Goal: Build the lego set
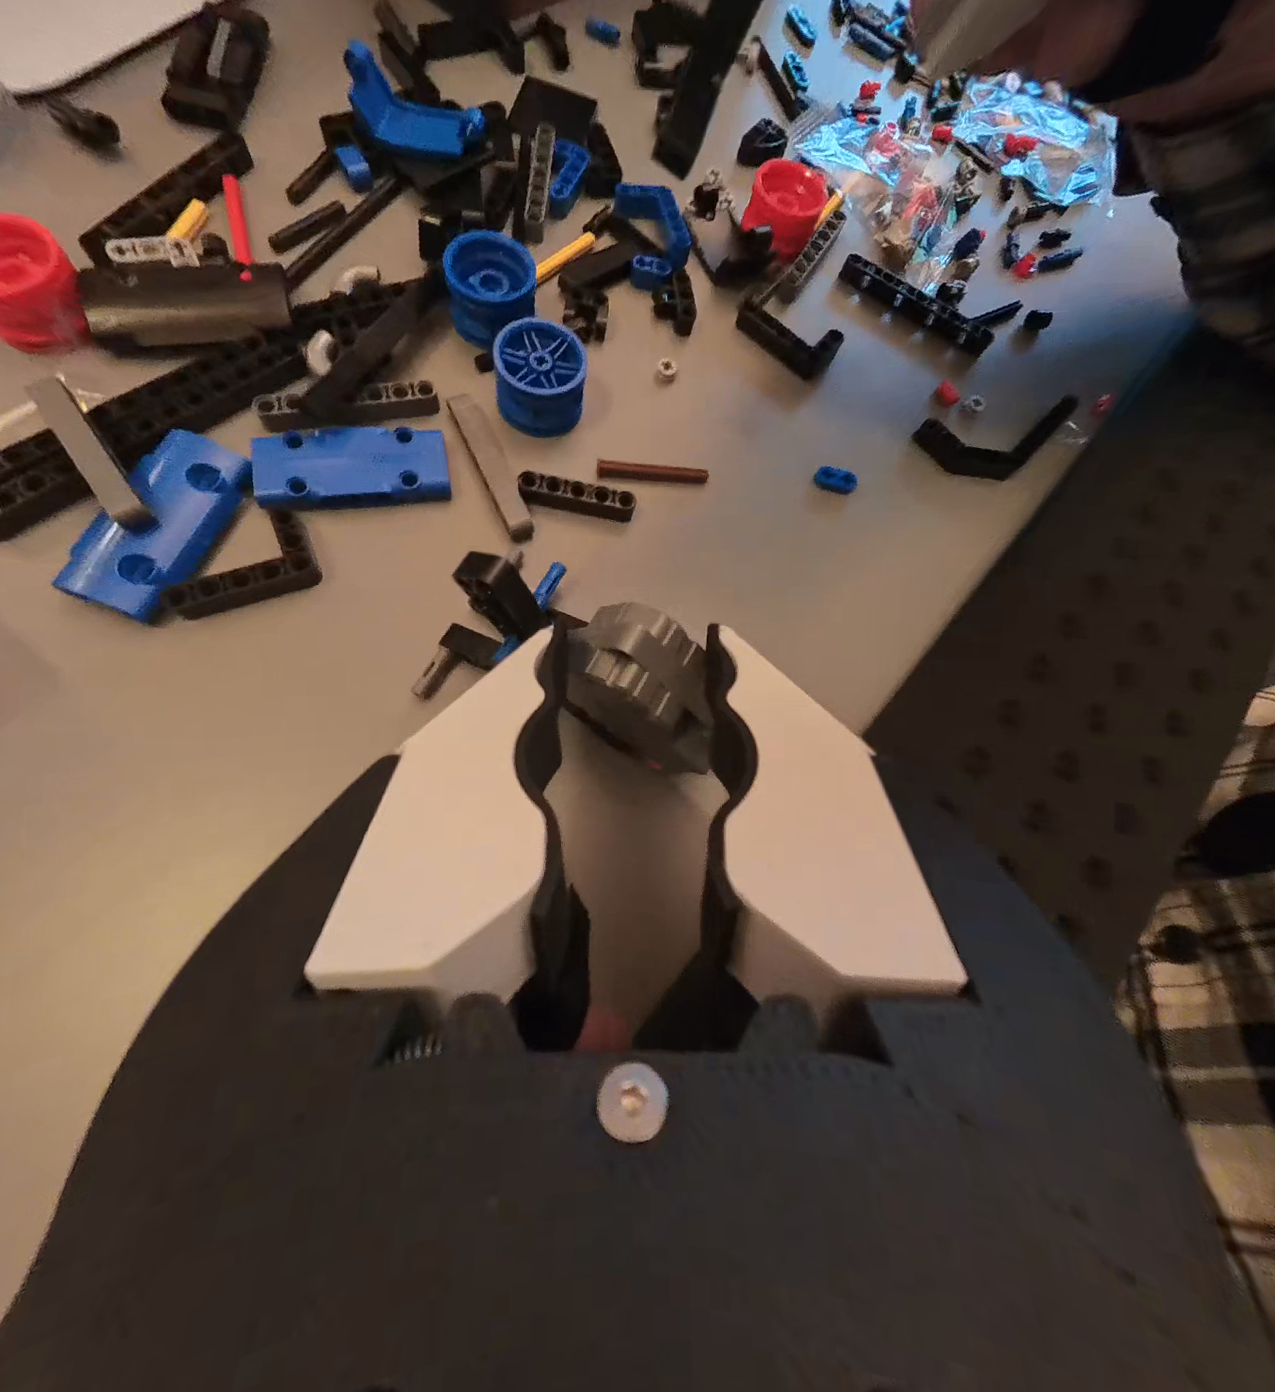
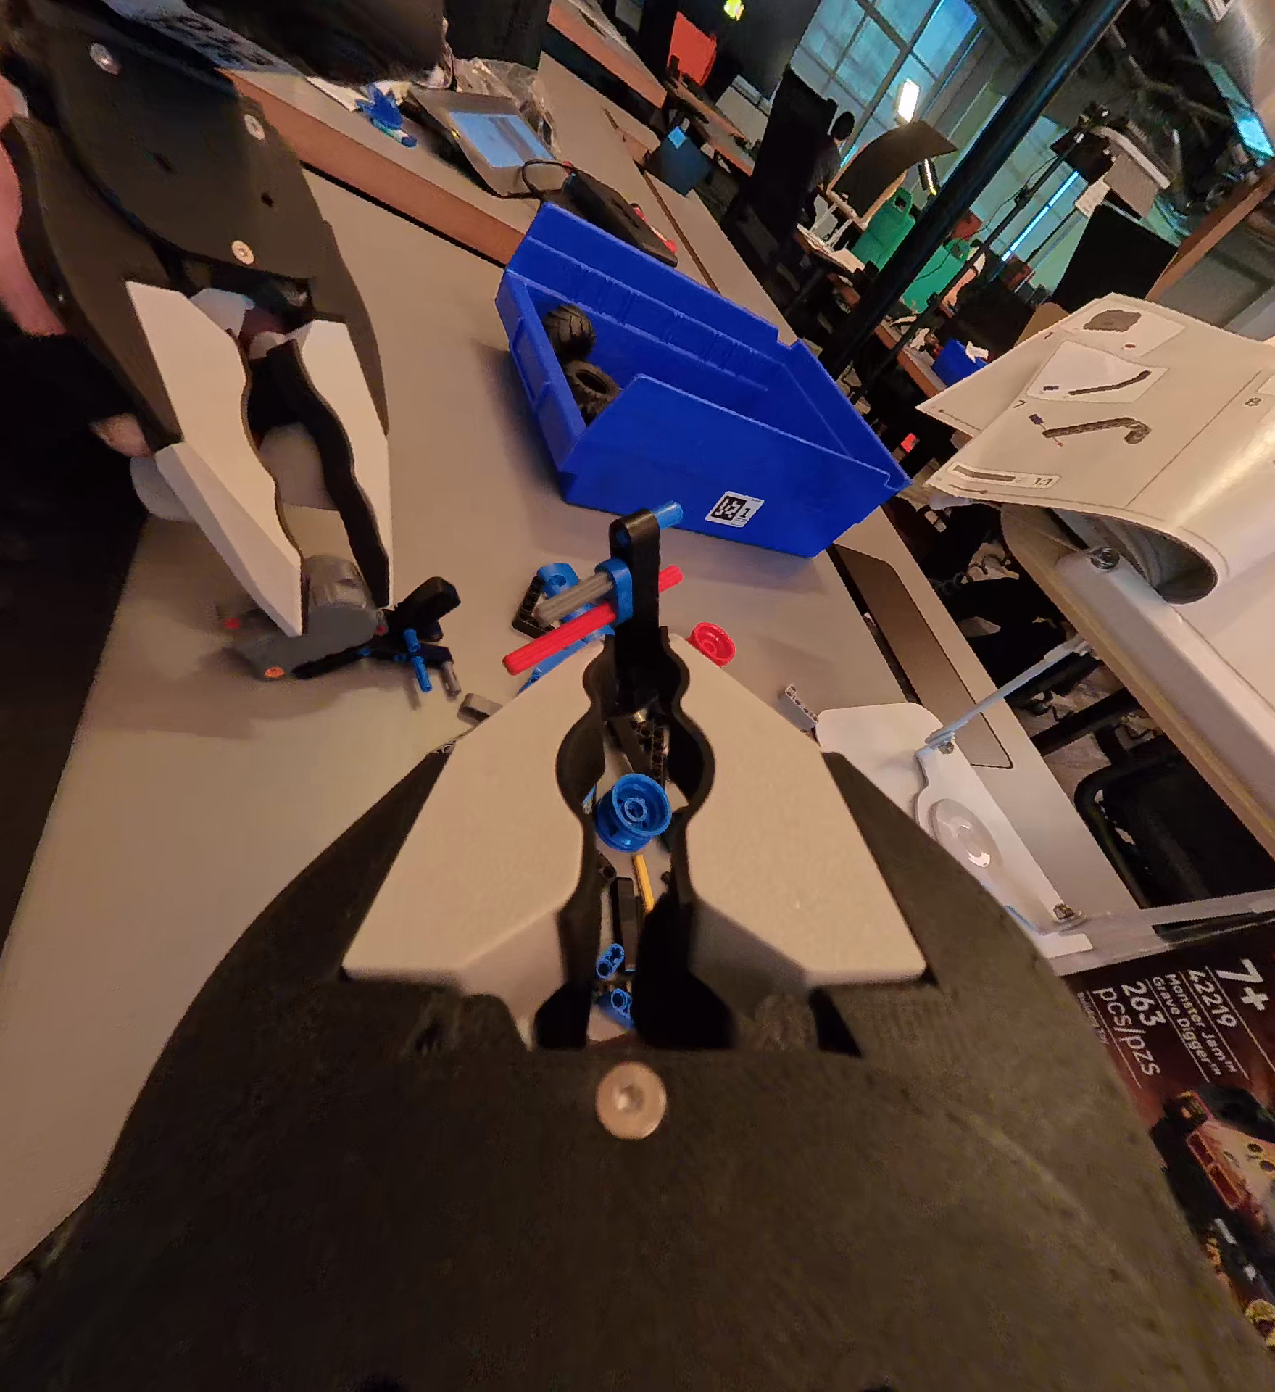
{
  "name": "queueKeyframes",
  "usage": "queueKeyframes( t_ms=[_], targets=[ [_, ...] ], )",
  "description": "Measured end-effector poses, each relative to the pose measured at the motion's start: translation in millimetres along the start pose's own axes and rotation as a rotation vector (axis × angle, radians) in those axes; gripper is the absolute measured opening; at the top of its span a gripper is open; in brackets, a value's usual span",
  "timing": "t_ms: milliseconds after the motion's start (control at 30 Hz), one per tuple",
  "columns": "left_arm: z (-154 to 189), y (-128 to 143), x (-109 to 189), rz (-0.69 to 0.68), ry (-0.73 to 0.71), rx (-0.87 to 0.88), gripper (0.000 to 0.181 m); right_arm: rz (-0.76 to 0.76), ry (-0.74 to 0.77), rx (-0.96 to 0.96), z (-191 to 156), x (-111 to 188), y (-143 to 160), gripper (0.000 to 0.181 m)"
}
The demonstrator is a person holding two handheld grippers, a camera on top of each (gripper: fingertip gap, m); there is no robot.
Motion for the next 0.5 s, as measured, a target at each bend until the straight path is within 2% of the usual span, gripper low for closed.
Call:
queueKeyframes(
  t_ms=[133,300,400,500],
  targets=[
    [-12.9,7.0,9.3,-0.008,0.026,0.046,0.035,-0.004,-0.004,-0.005,0.5,-0.8,2.3,0.008],
    [-24.4,10.0,18.1,0.048,0.054,0.102,0.037,-0.003,0.01,-0.007,3.6,0.2,3.3,0.008],
    [-29.2,13.6,19.3,0.016,0.013,0.086,0.061,-0.008,0.069,0.027,9.7,2.3,2.1,0.007],
    [-32.8,9.8,23.9,-0.008,-0.03,0.044,0.071,-0.038,0.094,0.085,8.5,0.8,4.8,0.007]
  ],
)
Point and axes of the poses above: each gripper's, where its closed fingertips meet, x back along the fingers, y out of its underside, z = x × y across the jaws, the point moved 2 cm from there along x, back along the fingers, and after that the axes turned 7 degrees about -z, right-handed, at the moved point
